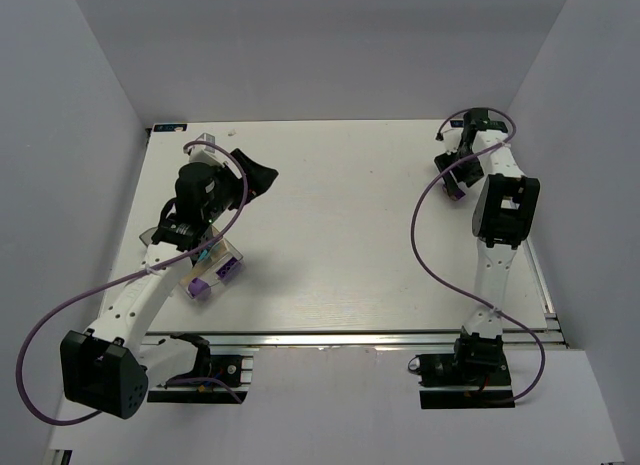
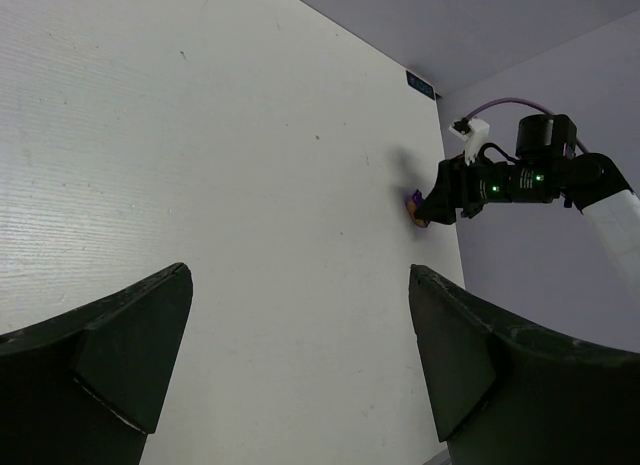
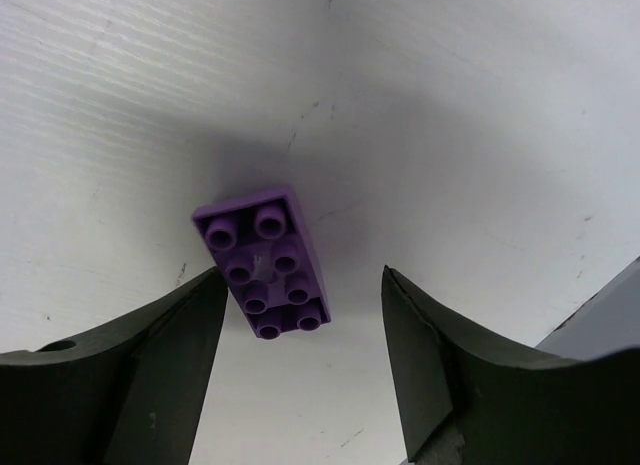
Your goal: Sort the legos into containers by color
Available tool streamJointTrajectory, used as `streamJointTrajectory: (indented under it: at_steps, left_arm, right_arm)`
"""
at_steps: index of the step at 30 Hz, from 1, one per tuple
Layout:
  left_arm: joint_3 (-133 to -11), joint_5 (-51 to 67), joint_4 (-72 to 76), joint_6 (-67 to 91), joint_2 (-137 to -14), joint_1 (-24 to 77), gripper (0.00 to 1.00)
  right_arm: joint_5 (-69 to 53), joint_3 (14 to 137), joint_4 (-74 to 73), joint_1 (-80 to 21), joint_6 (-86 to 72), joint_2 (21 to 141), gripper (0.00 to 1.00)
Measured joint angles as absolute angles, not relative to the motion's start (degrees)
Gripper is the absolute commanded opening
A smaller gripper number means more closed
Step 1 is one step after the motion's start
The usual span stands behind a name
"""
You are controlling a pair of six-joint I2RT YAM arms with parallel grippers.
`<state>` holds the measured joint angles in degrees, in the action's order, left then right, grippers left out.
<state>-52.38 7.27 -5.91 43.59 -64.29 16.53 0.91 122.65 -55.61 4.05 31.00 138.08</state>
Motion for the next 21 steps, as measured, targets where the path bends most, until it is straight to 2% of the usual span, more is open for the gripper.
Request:
streamJointTrajectory:
  at_steps: [13,21]
  left_arm:
    - [-52.4,6.5,-6.0,44.8,-63.1,16.5,0.98]
    - [-52.4,6.4,-6.0,45.1,-61.7,16.5,0.98]
  right_arm:
    - [-1.5,127.0,-59.5,3.6,35.1,140.8,0.64]
    - [-1.7,127.1,-60.6,3.2,36.1,140.9,0.56]
